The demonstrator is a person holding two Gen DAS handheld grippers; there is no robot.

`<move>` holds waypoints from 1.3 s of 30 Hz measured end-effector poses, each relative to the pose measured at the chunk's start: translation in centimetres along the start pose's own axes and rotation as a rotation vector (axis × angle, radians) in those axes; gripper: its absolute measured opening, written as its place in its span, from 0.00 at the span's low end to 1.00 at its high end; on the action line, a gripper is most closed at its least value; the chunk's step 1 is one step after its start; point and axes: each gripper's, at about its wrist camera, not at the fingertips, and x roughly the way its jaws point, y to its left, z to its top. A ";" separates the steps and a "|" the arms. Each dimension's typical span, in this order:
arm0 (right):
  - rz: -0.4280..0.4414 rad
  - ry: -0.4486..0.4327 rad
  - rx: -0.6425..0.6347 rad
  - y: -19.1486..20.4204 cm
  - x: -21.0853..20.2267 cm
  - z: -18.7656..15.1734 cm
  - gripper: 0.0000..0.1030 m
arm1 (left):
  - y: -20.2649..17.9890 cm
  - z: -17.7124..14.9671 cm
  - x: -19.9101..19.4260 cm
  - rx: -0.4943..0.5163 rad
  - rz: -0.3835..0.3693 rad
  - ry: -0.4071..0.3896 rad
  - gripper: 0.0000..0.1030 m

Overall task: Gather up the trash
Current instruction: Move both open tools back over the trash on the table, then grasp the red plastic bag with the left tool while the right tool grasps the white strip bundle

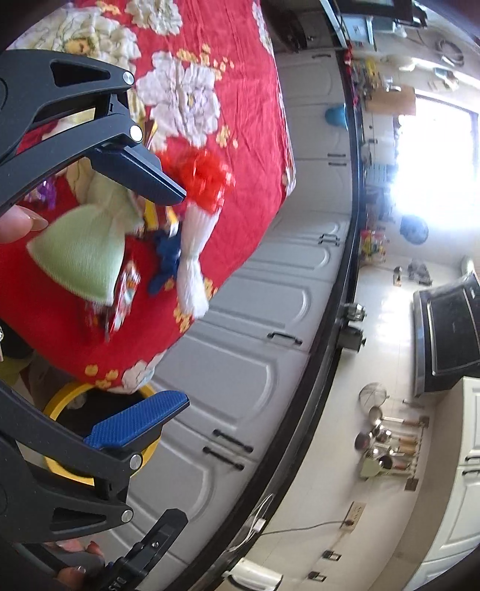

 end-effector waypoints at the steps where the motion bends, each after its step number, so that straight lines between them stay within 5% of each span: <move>1: 0.007 0.003 -0.008 0.5 0.3 0.2 0.83 | 0.5 0.1 0.0 -0.003 0.010 -0.002 0.89; 15: 0.091 0.078 -0.021 5.1 6.5 1.7 0.83 | 6.9 0.7 1.1 -0.102 0.116 0.016 0.89; 33: 0.149 0.325 0.021 7.7 20.9 0.7 0.83 | 10.4 0.9 6.0 -0.177 0.097 0.124 0.89; 39: 0.161 0.405 0.090 7.5 24.7 -0.1 0.69 | 11.4 1.0 7.0 -0.214 0.082 0.146 0.89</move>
